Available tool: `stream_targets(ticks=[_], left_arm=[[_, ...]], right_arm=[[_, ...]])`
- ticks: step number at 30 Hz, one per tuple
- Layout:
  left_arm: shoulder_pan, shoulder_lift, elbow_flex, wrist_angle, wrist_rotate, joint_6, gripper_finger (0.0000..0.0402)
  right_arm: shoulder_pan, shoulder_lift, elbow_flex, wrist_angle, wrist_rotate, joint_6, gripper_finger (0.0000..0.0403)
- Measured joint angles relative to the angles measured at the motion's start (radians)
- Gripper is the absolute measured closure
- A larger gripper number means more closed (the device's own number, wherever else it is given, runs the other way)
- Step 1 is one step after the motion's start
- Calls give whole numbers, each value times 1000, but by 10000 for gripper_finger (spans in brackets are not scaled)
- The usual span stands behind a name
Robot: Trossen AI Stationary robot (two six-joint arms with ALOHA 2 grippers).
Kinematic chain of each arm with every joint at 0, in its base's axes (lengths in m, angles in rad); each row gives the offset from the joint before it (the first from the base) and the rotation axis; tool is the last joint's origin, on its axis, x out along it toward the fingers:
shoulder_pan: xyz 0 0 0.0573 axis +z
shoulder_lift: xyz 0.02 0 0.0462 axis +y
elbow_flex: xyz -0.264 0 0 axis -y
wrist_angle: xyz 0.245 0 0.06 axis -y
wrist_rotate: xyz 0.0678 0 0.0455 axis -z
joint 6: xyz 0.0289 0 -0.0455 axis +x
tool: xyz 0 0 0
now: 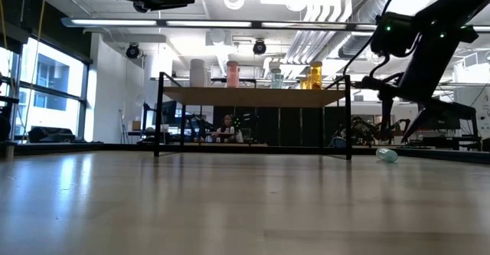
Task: Pick and place medicine bottles onto shelf by color
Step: Put the blue pill bottle on the shelf aligned with the other blue pill bottles
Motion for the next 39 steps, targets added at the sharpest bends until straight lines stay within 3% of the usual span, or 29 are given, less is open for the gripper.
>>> stream_targets(ticks=[20,39], left_arm=[[0,0,0,0,0,0,190],[0,0,0,0,0,0,190]], right_arm=[[0,201,-1,144,-28,0,233],[0,225,-1,126,-43,-1,233]])
